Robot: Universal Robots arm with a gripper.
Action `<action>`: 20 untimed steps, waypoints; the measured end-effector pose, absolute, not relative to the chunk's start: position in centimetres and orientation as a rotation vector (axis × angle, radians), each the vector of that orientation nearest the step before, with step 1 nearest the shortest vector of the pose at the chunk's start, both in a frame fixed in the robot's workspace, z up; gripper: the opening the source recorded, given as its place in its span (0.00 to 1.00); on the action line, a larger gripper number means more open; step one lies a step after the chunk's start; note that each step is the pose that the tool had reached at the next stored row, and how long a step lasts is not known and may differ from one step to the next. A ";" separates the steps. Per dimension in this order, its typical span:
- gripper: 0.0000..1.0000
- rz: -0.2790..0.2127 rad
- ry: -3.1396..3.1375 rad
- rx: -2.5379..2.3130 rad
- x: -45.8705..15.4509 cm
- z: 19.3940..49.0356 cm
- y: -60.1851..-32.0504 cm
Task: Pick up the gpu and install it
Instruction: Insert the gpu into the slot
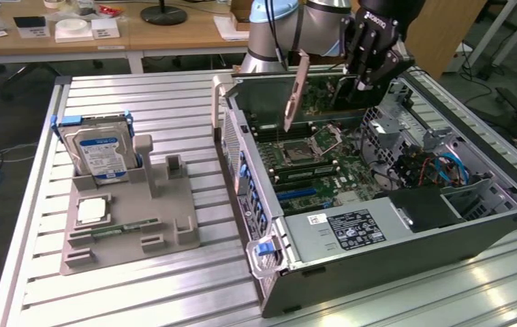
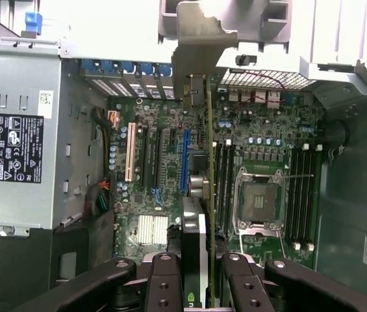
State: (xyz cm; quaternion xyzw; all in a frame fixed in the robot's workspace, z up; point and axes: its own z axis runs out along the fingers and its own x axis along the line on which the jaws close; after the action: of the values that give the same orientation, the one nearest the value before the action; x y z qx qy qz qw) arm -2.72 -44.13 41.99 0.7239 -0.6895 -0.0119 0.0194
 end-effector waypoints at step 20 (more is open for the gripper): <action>0.28 -0.016 -2.170 2.236 -2.7 40.3 -44.1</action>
State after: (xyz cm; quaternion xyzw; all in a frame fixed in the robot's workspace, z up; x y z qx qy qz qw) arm -2.71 -44.14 40.29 0.7175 -0.6965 -0.0052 0.0127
